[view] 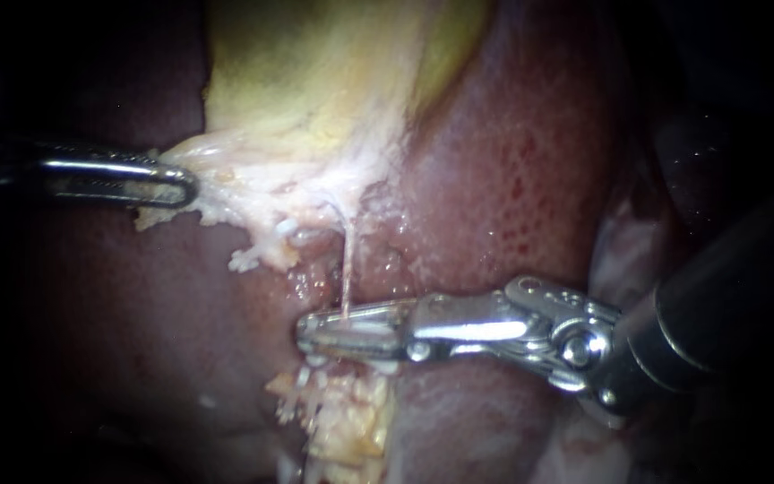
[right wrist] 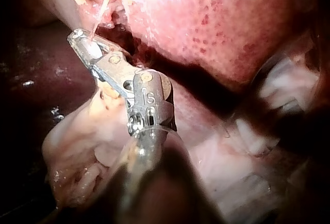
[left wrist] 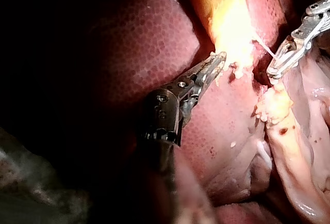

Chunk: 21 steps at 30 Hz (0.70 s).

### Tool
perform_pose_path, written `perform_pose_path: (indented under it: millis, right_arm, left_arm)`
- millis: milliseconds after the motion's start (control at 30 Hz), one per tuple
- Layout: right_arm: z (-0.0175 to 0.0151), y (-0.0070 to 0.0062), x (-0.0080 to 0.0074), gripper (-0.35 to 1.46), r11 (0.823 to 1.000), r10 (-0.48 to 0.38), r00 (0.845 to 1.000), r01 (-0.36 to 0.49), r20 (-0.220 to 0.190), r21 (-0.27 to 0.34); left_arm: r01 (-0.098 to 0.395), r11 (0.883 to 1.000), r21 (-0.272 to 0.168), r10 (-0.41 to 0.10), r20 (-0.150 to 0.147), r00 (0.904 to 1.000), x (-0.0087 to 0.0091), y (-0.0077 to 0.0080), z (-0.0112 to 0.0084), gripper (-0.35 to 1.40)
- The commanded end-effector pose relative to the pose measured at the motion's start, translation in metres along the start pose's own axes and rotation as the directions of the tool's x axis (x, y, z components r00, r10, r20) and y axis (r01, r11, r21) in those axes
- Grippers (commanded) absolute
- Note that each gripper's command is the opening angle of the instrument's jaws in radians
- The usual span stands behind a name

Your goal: Going back second clip right tube

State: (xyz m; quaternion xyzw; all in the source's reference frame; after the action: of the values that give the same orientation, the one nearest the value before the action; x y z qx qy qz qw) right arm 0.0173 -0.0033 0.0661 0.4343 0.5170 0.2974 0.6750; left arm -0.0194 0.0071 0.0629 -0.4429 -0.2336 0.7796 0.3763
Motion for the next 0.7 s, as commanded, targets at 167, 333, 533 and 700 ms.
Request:
perform_pose_path:
  millis: [167,333,533,700]
  right_arm:
    - [0.001,0.0008,-0.001,0.17,1.0,0.002,1.0,-0.001,-0.02,0.002]
    - [0.0019,0.0024,-0.0019,0.42,1.0,-0.007,0.999,0.007,-0.04,-0.008]
    - [0.0022,0.0045,-0.0021,0.5,0.993,-0.035,0.993,0.022,-0.109,-0.114]
    - [0.0019,0.0061,-0.0024,0.5,0.988,-0.04,0.991,0.02,-0.131,-0.151]
  left_arm:
    - [0.0,1.0,0.001,0.0,0.0,1.0,0.0001,0.0003,0.0,-0.35]
    - [0.0,1.0,0.001,0.0,0.0,1.0,0.0001,0.0003,0.0,-0.35]
    - [0.0,1.0,0.002,0.0,-0.001,1.0,0.0001,0.0003,0.0,-0.35]
    - [0.0,1.0,0.004,0.0,-0.001,1.0,0.0001,0.0006,0.0001,-0.35]
